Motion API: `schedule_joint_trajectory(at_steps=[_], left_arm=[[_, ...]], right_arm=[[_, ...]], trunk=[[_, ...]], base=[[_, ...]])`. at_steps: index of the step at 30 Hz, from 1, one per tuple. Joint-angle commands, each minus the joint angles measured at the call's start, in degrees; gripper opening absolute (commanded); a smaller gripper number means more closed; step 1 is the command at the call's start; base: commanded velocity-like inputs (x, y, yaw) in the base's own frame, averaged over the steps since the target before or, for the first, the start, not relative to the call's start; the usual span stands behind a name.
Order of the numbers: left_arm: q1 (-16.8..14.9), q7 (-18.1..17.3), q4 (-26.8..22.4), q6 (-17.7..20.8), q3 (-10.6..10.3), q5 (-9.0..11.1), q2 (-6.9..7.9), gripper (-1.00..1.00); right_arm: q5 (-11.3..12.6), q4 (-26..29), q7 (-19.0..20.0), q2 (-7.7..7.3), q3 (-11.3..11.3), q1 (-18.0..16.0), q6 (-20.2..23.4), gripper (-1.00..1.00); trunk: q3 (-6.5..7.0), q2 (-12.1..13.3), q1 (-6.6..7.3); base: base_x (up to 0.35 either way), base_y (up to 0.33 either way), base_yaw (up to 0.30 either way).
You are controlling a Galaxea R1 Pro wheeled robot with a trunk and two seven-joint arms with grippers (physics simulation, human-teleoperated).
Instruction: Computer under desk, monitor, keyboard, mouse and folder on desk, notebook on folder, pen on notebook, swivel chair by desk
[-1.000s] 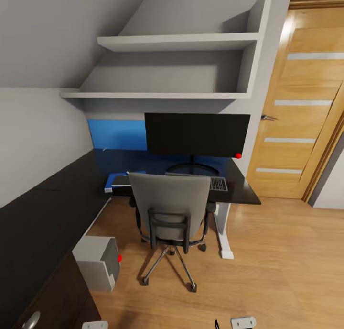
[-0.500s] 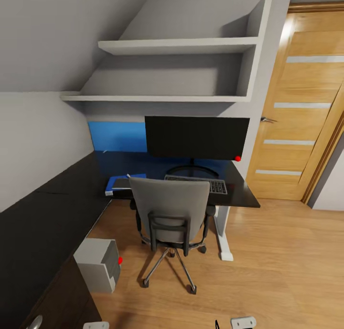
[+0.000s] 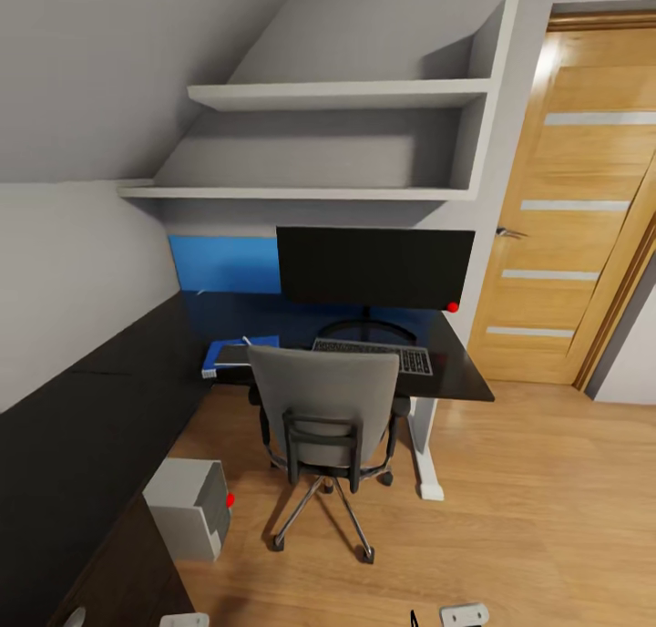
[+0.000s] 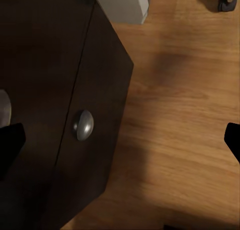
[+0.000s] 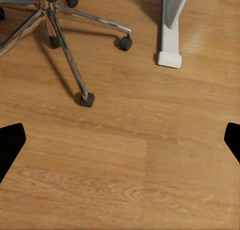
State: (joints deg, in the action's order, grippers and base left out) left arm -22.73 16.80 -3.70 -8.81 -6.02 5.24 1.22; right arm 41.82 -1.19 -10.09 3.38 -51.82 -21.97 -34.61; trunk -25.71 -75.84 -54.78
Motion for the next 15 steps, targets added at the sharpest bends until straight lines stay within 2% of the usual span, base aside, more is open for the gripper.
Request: schedule_joint_trajectory(at_steps=[1,8,15], left_arm=[[0.0,0.0,0.1,-0.2,-0.5,0.6,-0.03,1.0],[0.0,-2.5,0.1,-0.2,-0.5,0.5,-0.59,1.0],[0.0,-2.9,0.1,-0.3,-0.5,0.5,-0.73,1.0]], right_arm=[[0.0,-0.1,-0.4,0.05,-0.5,0.0,-0.1,1.0],[0.0,-0.1,-0.4,0.05,-0.5,0.0,-0.1,1.0],[0.0,-0.1,-0.4,0.05,-0.5,0.0,-0.1,1.0]], trunk=[[0.13,0.4,0.23],[1.38,3.2,1.77],[2.46,5.6,3.08]], base=[[0.0,0.0,0.0],[0.0,0.0,0.0],[0.0,0.0,0.0]])
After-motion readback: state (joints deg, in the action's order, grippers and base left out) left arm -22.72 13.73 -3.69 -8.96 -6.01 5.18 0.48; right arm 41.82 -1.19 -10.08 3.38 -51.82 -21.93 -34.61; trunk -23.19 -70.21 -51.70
